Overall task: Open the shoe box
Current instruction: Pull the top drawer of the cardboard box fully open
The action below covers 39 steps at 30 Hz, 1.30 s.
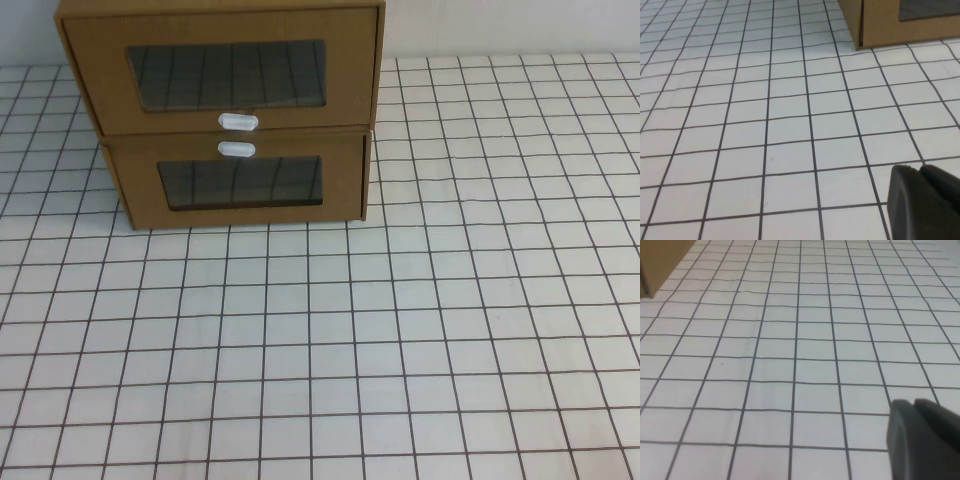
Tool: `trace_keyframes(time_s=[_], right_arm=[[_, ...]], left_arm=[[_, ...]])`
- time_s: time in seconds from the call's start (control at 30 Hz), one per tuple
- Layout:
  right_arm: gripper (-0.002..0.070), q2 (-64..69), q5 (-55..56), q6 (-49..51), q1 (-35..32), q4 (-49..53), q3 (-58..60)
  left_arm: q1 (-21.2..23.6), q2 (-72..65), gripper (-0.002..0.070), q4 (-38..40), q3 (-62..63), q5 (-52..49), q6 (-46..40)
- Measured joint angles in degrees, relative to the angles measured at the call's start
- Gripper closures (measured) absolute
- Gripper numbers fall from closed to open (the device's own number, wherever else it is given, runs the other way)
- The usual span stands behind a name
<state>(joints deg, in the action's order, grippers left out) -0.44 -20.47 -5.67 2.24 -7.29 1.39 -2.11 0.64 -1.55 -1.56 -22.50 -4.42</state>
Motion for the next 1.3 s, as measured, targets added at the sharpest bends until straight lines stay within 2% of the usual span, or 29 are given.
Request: trace_keyframes(time_s=[1.3], right_arm=[[0.0689, 0.00, 0.00, 0.00, 0.00, 0.00, 0.00]], left_arm=[[0.00, 0.00, 0.0677, 0.00, 0.00, 0.34, 0.00]])
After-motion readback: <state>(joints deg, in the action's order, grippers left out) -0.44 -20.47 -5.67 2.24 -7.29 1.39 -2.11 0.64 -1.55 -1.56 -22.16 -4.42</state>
